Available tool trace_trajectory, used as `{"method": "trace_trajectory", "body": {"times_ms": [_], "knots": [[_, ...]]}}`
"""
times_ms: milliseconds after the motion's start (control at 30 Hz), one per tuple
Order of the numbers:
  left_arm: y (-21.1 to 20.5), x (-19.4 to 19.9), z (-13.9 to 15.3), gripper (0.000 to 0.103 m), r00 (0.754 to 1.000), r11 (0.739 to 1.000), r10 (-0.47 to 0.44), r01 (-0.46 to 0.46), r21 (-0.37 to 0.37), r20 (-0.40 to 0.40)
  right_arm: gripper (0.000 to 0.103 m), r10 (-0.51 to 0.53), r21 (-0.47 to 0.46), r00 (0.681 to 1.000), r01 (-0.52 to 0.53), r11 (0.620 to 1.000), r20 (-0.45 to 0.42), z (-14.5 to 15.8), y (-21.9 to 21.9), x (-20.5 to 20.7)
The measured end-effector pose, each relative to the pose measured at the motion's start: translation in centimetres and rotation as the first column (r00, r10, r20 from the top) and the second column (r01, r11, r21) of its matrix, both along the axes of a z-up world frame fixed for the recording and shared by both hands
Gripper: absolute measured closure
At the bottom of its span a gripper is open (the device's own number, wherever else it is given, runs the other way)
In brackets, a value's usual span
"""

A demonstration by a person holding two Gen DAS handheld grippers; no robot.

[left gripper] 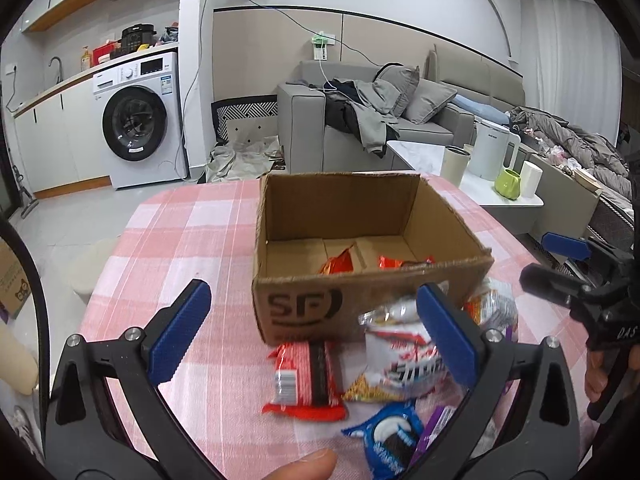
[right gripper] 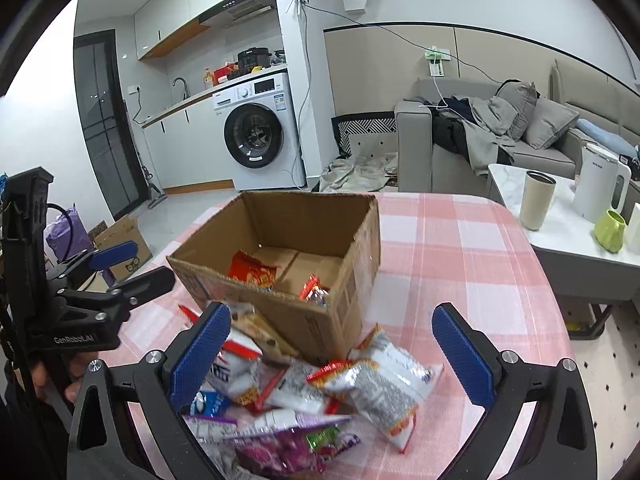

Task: Organize snacks
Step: 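Grasp the red noodle pack with the left gripper while the right gripper grasps the white snack bag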

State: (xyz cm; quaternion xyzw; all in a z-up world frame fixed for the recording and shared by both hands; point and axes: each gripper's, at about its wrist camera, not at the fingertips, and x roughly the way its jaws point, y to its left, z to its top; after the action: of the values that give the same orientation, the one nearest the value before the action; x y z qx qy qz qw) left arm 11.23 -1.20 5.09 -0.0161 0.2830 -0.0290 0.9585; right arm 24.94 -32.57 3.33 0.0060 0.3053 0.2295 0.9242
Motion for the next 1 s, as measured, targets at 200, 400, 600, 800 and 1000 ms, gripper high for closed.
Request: {"method": "trace_trajectory", "body": {"times_ms": [200,400,600,800,1000], "knots": [[0.8,-2.1,-0.9,0.001,1.000,1.000,0.014,-0.014,-0.012,-0.010,0.000,-0.023,0.014,1.000,0.023,1.000,0.009,-0.6,-1.5,-1.4],[0.9,-2.3,-1.2,0.001,1.000,1.000,0.016,-0.016,-0.009,-0.019,0.000,-0.021,-0.001,1.000,0.021,1.000,-0.018,-1.1,-2.1,-1.4],[0.7,-1.4,-1.7,0.001,0.999,1.000,0.006,-0.007,-0.003,-0.040,0.000,-0.030,-0.011,0.998,0.029,1.000,-0.060,-1.8,-2.4,-0.7],[0.9,-1.0,-2.7,0.001,0.998,1.000,0.007,-0.007,0.001,-0.068,0.000,-0.063,-0.025,0.992,0.061,0.998,-0.107,-2.6,-3.1,0.3],[1.8,-1.0,-4.4,0.001,0.994,1.000,0.024,-0.024,0.002,-0.105,0.000,-0.080,-0.022,0.986,0.078,0.997,-0.144,-3.5,-3.6,0.9]]}}
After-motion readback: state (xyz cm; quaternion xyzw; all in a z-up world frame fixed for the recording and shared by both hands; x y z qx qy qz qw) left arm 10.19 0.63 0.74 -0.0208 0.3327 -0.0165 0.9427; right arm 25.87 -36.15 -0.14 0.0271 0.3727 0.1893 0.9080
